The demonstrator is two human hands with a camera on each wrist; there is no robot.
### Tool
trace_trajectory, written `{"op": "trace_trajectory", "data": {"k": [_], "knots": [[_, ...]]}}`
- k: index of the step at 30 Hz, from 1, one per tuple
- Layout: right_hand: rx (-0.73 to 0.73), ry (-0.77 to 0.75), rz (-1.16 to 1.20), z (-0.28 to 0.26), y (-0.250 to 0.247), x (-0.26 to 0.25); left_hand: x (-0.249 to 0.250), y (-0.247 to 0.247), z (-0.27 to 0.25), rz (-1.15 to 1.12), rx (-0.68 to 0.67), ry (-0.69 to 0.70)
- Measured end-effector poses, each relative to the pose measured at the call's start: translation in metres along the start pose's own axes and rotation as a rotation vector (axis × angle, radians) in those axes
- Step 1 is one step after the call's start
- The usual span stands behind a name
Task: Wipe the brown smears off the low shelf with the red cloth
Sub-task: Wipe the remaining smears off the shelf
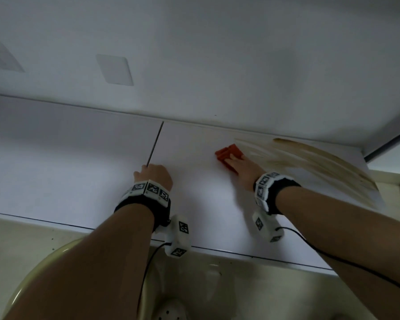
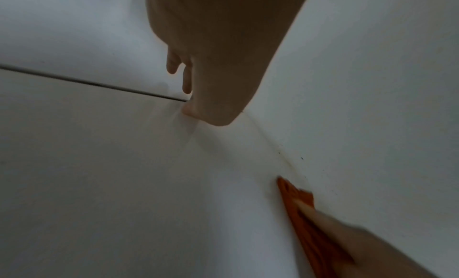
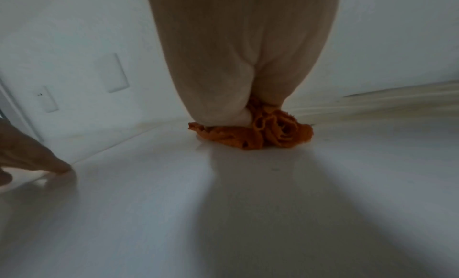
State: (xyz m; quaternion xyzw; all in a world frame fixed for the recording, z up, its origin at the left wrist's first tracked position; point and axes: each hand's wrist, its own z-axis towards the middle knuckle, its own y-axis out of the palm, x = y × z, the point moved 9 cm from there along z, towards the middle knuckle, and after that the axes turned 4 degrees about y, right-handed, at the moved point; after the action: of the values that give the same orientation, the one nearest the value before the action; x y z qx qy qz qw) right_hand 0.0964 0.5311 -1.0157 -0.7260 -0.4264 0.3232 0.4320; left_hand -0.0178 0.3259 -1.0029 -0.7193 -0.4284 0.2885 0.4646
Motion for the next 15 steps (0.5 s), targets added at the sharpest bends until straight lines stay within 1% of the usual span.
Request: {"op": "trace_trajectory", "data": {"k": [3, 5, 7, 9, 12, 15], "knots": [[0.041, -0.022, 0.045, -0.023, 0.010, -0.001, 0.023, -0.004, 0.000, 0.016, 0.059, 0.130], [0.041, -0.096, 0.083, -0.029, 0.018, -0.019, 0.040, -0.003, -0.001, 0.006, 0.063, 0.197], [-0.007, -0.195, 0.041, -0.025, 0.031, -0.042, 0.053, -0.004, -0.006, -0.016, 0.060, 0.219], [-0.034, -0.279, -0.056, -0.014, 0.039, -0.060, 0.062, -0.005, -0.011, -0.051, 0.049, 0.224], [-0.067, -0.257, -0.100, 0.003, 0.034, -0.062, 0.067, -0.006, -0.014, -0.074, 0.031, 0.213], [-0.058, -0.164, -0.055, 0.008, 0.018, -0.039, 0.067, -0.002, -0.015, -0.085, 0.006, 0.198]]}}
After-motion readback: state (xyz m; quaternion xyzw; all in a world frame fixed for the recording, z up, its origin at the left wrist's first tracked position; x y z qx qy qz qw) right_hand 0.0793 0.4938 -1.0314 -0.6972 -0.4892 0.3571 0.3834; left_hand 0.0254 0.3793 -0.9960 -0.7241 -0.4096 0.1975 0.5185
